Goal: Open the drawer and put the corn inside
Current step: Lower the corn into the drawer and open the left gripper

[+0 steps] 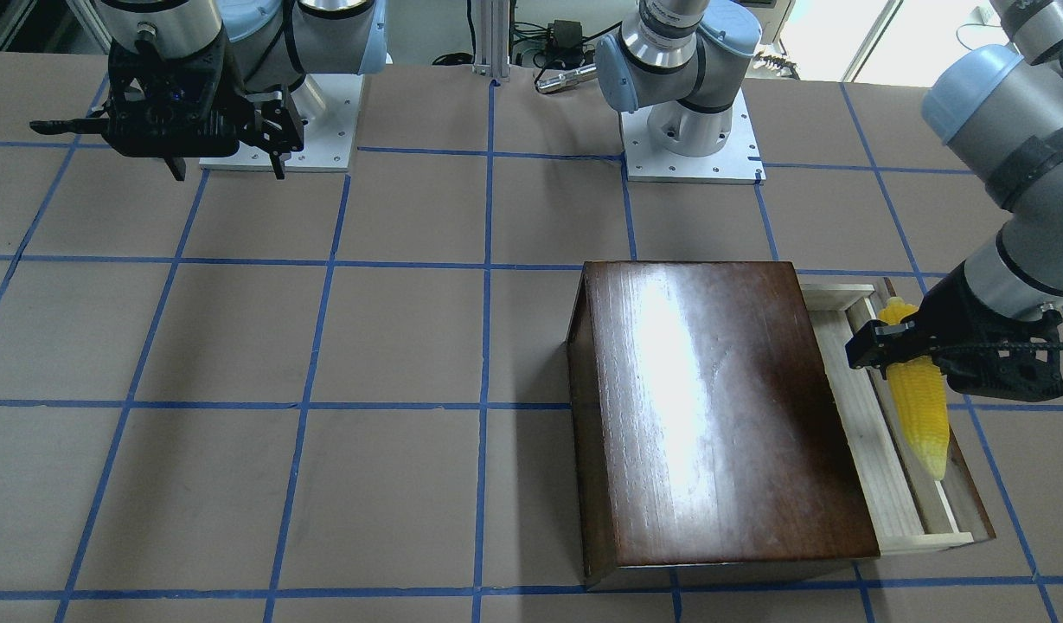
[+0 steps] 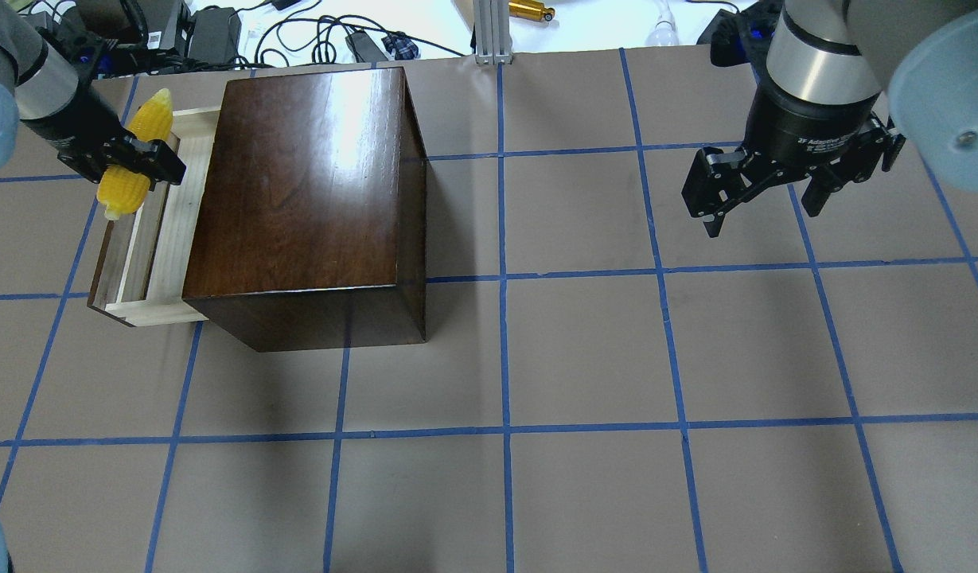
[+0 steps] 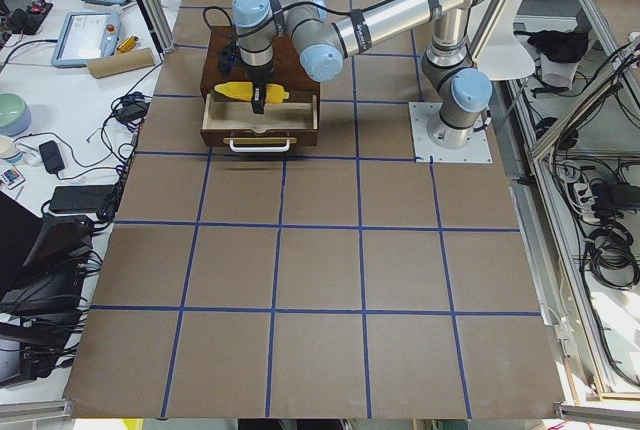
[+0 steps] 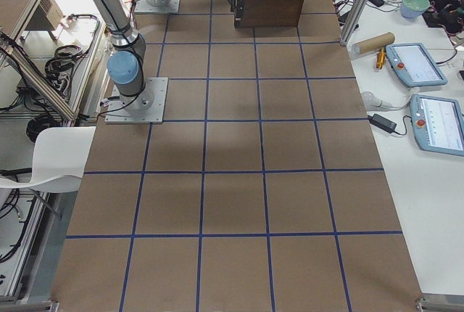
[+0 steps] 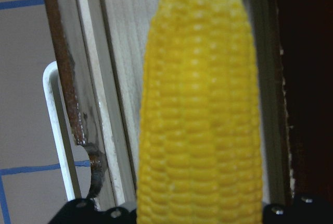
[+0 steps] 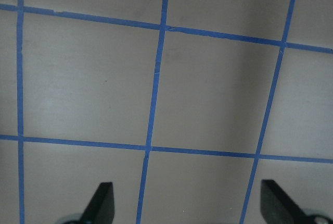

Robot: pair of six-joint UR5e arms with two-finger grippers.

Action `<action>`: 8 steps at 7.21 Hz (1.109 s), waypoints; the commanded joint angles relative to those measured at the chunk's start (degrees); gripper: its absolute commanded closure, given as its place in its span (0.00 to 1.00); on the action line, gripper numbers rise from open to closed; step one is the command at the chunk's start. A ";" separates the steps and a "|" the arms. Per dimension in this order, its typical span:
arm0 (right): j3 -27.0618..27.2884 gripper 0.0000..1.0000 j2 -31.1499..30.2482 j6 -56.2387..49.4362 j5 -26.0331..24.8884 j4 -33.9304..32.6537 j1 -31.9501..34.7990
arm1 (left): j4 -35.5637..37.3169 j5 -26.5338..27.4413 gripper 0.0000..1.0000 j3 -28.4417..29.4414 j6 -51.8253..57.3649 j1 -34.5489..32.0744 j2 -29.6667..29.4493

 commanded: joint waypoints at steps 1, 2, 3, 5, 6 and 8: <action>0.00 0.00 0.01 0.00 0.00 0.00 0.00 | -0.16 0.35 0.00 0.06 -0.05 0.01 0.07; 0.00 0.00 -0.08 0.00 0.00 0.00 0.00 | -0.16 0.35 0.00 -0.03 -0.05 0.01 0.07; 0.00 0.00 0.01 0.00 0.00 0.00 0.00 | -0.24 0.35 0.00 -0.03 -0.05 0.01 0.07; 0.00 0.00 -0.08 0.00 -0.09 0.00 0.00 | -1.29 0.35 0.00 -0.03 -0.13 0.01 0.85; 0.00 0.00 -0.08 0.00 0.00 0.00 0.00 | -3.39 0.35 0.00 0.66 -0.92 -0.69 1.81; 0.00 0.00 -0.08 0.00 0.00 0.00 0.00 | -8.30 0.35 0.00 3.11 -6.89 -4.88 4.27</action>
